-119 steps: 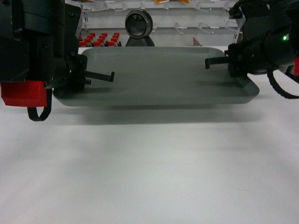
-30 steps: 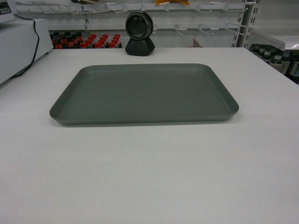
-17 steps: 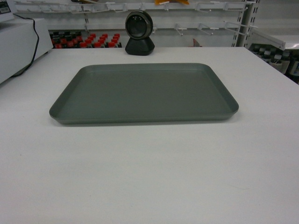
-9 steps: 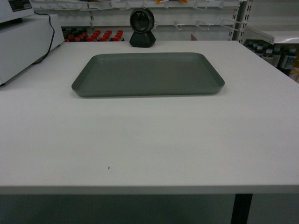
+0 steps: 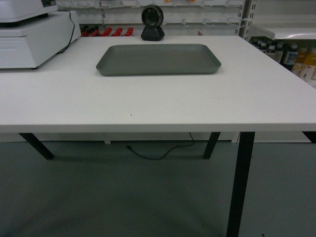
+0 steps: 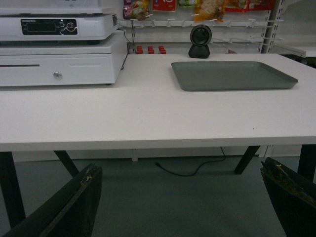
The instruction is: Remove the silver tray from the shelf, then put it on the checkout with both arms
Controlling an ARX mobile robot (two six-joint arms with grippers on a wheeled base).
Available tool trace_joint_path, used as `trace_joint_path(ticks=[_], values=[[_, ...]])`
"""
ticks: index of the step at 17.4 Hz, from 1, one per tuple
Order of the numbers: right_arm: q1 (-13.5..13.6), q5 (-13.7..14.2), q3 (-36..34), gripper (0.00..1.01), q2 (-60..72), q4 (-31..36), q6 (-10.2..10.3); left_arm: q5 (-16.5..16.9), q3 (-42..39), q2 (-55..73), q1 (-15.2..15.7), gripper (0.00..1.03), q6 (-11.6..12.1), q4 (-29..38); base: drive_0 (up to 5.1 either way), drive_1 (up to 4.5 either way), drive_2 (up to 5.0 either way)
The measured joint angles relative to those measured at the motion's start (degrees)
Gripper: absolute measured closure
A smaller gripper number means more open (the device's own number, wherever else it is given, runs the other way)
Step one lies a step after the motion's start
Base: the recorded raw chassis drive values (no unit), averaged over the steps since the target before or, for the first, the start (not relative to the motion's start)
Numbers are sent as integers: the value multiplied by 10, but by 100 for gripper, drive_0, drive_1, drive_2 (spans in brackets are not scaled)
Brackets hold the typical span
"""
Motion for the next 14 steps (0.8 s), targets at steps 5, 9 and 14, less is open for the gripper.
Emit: trace_joint_path(ticks=[5,9,14], values=[[0,0,0,3,0,1,0,-1,0,0,0,5,0,-1,0,-81,81],[0,0,0,3,0,0,0,-1,0,0,0,5,0,0,0,0,0],[0,0,0,3,0,0,0,0,0,0,0,5,0,1,0,0,0]])
